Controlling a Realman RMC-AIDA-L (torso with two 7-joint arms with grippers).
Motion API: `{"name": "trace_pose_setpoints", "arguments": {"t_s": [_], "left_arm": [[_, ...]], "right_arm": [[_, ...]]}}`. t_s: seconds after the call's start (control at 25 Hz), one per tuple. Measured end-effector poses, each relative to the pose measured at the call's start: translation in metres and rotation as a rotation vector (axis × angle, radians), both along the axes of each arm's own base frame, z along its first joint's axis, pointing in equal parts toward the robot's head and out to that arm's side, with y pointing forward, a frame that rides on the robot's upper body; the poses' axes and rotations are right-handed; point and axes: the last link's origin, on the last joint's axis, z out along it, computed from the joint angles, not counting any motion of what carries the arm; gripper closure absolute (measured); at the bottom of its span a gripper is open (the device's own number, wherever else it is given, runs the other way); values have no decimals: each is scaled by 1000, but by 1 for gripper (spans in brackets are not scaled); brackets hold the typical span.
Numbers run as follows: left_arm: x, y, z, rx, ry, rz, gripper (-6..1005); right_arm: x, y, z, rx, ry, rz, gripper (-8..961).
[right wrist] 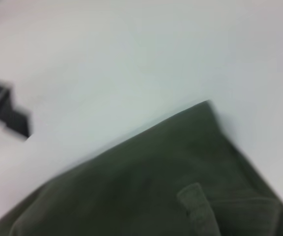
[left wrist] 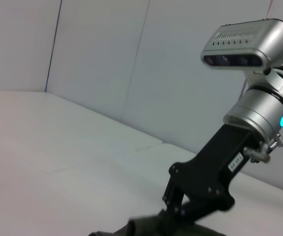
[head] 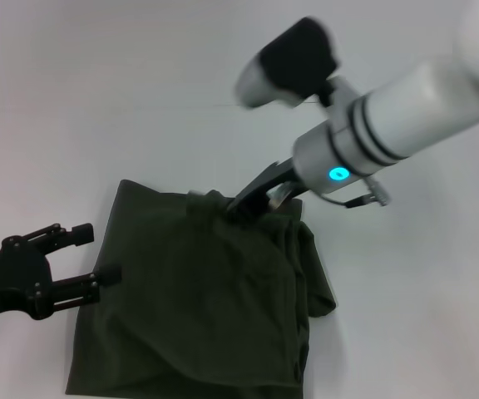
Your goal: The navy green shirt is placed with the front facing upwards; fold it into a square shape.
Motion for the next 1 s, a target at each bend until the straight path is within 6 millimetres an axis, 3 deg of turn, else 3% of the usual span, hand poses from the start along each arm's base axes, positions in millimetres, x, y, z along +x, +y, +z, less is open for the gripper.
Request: {"name": "trace_pose_setpoints", "arguments": {"t_s": [0.6,1.0], "left_arm": [[8,-6,1,60,-177,-7,155],[7,-13,-9,43,-243,28,156]], "right_arm": [[73,-10,38,156,367,-296,933],[117,-21,46,202,425,-409,934]]}}
